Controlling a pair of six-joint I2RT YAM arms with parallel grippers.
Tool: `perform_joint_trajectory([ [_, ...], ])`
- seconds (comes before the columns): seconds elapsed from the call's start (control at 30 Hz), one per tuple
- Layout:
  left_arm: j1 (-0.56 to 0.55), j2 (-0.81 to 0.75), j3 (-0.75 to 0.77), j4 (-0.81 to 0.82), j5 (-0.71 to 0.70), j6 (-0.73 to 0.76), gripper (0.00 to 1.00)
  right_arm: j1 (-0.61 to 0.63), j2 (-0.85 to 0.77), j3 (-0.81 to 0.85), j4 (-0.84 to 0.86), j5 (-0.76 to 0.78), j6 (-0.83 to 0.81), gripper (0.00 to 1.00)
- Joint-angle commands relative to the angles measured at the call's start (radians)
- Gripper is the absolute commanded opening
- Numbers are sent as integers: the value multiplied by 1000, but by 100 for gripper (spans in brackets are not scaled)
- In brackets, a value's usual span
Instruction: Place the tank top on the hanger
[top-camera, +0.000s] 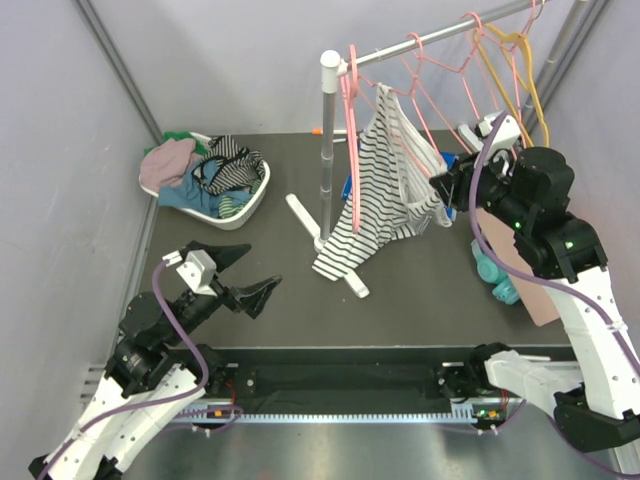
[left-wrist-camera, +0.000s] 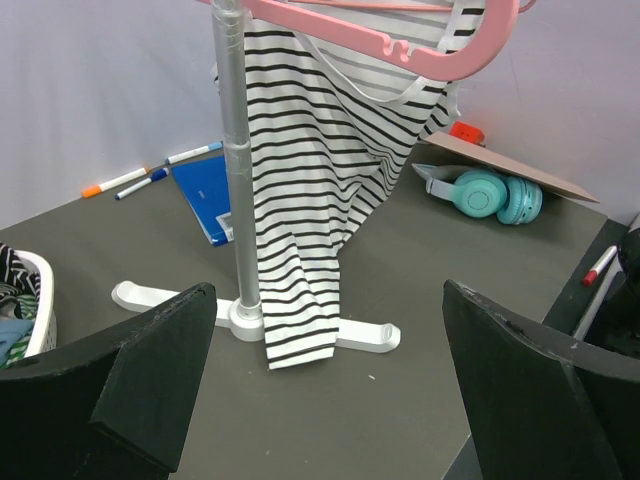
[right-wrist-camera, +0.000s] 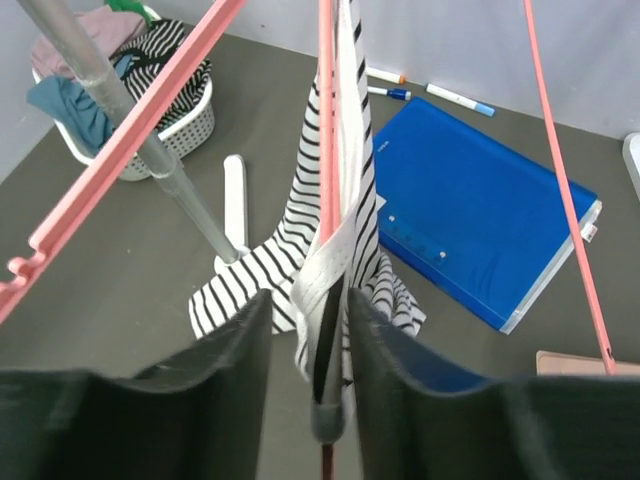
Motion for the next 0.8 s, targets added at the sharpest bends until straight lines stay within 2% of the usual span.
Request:
perform_joint_trajectory([
  [0.0, -1, -3, 0, 25, -12, 7, 99, -14, -16, 49, 42, -18, -8, 49],
  [0.07, -1, -2, 2, 26, -14, 7, 99, -14, -11, 61, 37, -19, -12, 58],
  [0.1, -1, -3, 2, 26, -14, 7, 99, -14, -11, 64, 34, -21, -16, 70],
  [0.17, -1, 0, 0, 26, -14, 7, 99, -13, -14, 75, 33, -19, -17, 81],
  [0.2, -1, -2, 0, 25, -14, 7, 99, -14, -19, 77, 30, -19, -22, 96],
  [0.23, -1, 0, 2, 25, -14, 7, 99, -11, -25, 78, 30, -15, -22, 100],
  [0.4, -1, 0, 2, 25, -23, 6, 99, -14, -77, 77, 19, 74, -23, 100],
  [0.53, -1, -5, 2, 20, -48, 6, 99, -14, -153, 46, 17, 224, -11, 100],
  [0.77, -1, -11, 5, 10, -111, 1, 99, -14, -374, -162, 48, 303, 30, 100],
])
